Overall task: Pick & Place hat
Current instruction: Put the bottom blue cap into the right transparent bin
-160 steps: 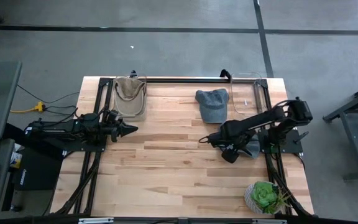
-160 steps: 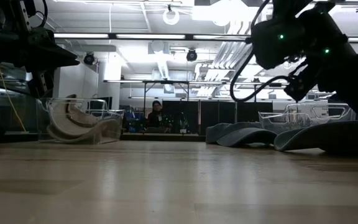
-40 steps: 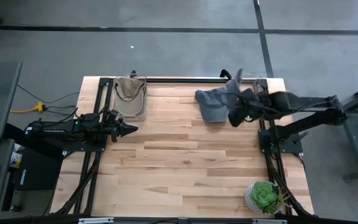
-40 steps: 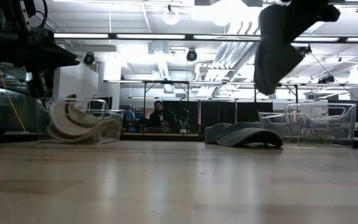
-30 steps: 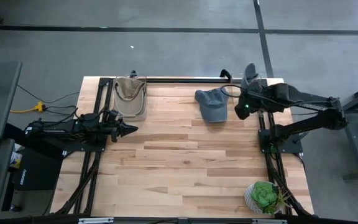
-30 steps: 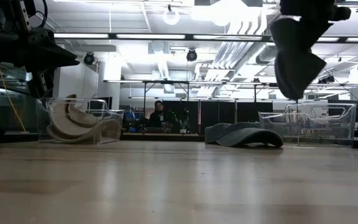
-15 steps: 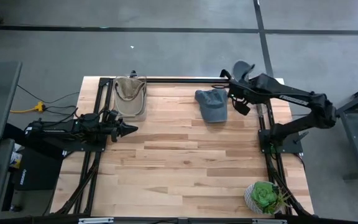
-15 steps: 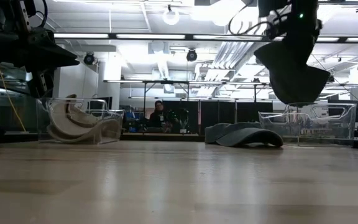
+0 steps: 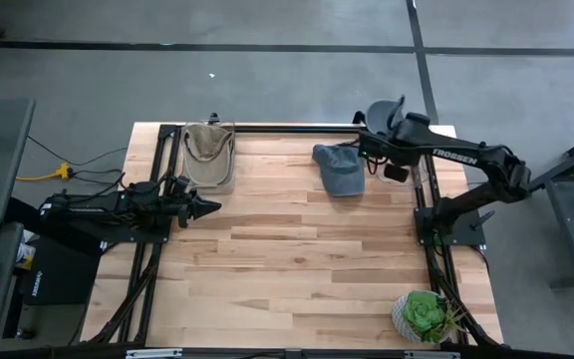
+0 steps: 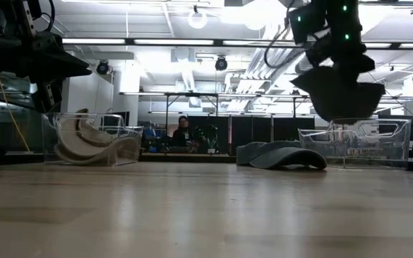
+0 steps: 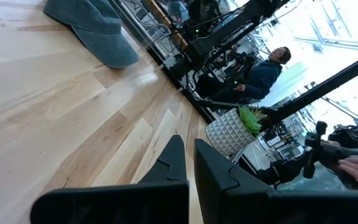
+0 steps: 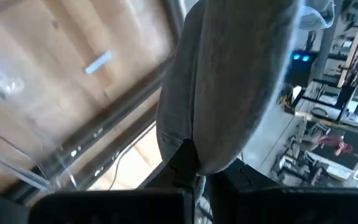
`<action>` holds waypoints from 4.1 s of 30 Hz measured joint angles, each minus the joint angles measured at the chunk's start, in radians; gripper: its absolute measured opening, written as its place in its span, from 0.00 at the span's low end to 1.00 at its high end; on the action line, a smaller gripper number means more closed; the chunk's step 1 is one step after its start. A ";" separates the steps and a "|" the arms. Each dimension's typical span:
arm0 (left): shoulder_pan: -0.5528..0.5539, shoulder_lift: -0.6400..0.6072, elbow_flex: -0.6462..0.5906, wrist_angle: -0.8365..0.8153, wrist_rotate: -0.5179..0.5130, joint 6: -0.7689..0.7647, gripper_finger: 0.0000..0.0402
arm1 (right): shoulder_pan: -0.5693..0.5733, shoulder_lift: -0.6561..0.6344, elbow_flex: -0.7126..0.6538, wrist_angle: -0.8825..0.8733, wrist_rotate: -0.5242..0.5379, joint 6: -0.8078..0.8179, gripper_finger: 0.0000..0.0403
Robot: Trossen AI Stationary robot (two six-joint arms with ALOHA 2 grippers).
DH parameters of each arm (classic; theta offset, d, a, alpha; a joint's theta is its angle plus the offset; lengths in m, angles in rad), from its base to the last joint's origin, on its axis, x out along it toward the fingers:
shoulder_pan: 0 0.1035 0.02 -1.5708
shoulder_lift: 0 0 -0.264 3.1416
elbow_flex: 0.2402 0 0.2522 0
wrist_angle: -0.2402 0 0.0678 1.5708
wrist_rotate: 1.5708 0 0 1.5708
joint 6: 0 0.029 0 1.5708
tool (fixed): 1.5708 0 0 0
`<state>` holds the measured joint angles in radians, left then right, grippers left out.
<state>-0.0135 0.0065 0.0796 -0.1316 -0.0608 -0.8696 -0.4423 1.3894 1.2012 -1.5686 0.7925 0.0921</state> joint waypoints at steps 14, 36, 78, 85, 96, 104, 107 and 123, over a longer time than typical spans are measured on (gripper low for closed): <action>0.000 0.000 0.000 0.000 0.000 0.000 0.00 | -0.071 0.098 -0.066 0.062 -0.204 0.126 0.03; 0.000 0.000 0.000 0.000 0.000 0.000 0.00 | -0.226 0.068 -0.063 0.151 -0.542 0.531 0.02; 0.000 0.000 0.000 0.000 0.000 0.000 0.00 | -0.445 -0.043 0.159 -0.002 -0.721 0.606 0.02; 0.000 0.000 0.000 0.000 0.000 0.000 0.00 | -0.481 -0.021 0.159 -0.004 -0.783 0.581 0.02; 0.000 0.000 0.000 0.000 0.000 0.000 0.00 | -0.493 0.140 0.159 0.041 -0.851 0.504 0.03; 0.000 0.000 0.000 0.000 0.000 0.000 0.00 | -0.478 0.216 0.158 0.177 -0.833 0.470 0.03; 0.000 0.000 0.000 0.000 0.000 0.000 0.00 | -0.474 0.217 0.157 0.225 -0.844 0.466 0.02; 0.000 0.000 0.000 0.000 0.000 0.000 0.00 | -0.433 0.056 0.158 0.122 -0.819 0.538 0.02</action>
<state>-0.0135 0.0065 0.0795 -0.1315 -0.0608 -0.8696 -0.8751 1.4456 1.3595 -1.4464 -0.0260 0.6304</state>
